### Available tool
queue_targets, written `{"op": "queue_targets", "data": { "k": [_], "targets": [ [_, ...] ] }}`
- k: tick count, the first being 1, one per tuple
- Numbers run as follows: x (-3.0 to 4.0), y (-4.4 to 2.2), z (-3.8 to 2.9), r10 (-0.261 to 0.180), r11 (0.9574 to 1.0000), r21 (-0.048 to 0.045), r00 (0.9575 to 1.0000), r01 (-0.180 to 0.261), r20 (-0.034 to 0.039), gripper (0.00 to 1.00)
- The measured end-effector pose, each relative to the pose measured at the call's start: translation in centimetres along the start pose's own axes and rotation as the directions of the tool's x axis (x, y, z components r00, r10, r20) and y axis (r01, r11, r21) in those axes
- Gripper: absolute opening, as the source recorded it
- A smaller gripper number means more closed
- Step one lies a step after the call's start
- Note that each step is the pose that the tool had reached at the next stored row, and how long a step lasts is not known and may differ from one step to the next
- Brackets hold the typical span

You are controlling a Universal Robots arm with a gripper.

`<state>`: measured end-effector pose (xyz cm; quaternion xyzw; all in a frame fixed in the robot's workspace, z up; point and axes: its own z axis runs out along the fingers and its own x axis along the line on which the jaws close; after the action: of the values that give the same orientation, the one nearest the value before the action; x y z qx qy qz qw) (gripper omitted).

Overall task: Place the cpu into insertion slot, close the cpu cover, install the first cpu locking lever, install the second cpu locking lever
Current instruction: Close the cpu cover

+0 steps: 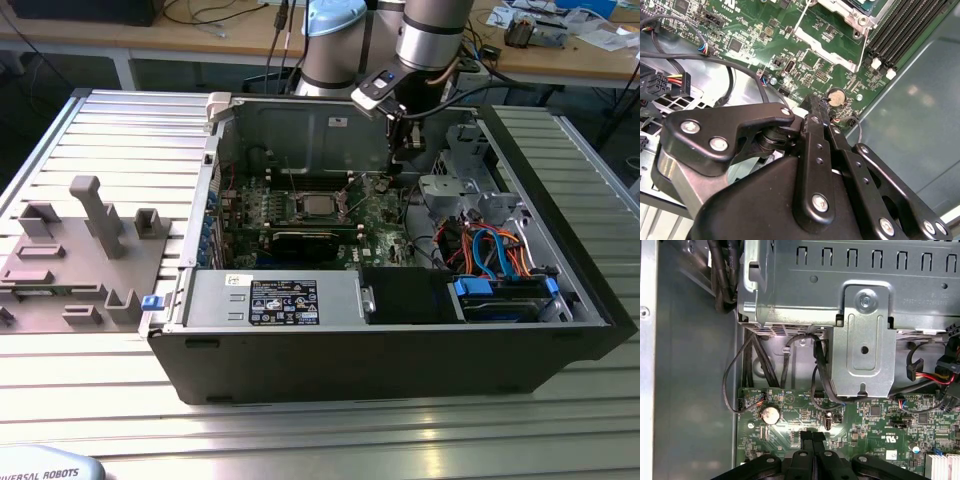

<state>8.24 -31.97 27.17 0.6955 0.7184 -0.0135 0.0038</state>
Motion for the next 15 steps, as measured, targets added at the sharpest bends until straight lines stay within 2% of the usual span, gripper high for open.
{"op": "queue_targets", "data": {
  "k": [15],
  "targets": [
    [-0.01,0.49,0.00,0.000,1.0000,0.0000,1.0000,0.000,0.0000,0.11]
  ]
}}
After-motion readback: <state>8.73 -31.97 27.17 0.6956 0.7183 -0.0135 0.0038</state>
